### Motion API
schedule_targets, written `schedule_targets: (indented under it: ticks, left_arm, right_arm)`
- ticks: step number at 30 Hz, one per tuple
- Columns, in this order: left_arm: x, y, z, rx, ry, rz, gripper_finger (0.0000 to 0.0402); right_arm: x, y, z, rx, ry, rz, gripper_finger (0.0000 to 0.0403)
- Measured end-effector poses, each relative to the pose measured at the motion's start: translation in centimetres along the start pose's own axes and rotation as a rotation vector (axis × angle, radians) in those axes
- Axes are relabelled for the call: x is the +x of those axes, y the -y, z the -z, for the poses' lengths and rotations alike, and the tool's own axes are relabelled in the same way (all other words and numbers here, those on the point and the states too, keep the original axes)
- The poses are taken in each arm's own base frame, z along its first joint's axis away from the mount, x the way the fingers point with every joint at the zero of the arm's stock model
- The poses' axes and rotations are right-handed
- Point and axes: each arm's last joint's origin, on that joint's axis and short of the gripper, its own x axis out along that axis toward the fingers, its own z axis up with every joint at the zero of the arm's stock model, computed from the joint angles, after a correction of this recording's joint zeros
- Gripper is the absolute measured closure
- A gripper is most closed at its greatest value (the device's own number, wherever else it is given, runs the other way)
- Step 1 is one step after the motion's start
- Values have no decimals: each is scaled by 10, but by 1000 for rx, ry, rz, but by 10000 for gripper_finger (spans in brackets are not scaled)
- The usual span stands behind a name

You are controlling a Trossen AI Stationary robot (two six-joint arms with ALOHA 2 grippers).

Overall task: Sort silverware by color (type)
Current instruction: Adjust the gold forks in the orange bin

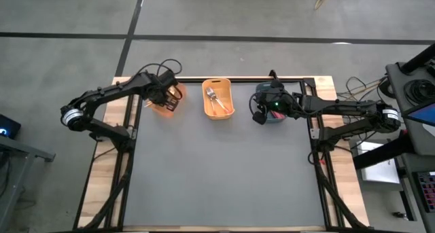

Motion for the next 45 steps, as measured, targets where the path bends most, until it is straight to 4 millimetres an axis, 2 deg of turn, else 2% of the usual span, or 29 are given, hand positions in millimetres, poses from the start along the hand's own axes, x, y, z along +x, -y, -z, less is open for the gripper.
schedule_targets:
  ticks: [23,28,32,39,42,45]
  left_arm:
    - [-41,-5,-19,121,56,11,401]
    - [-45,-5,-21,157,61,36,401]
    - [-39,-1,-15,172,1,145,401]
    - [-13,5,-6,245,-28,251,398]
    - [-5,8,-5,301,-17,367,381]
    - [-1,9,-5,349,-12,377,354]
  right_arm:
    - [0,0,0,0,0,0,339]
    - [0,0,0,1,0,0,339]
    - [0,0,0,1,0,0,339]
    - [0,0,0,1,0,0,339]
    - [0,0,0,1,0,0,339]
    - [0,0,0,1,0,0,339]
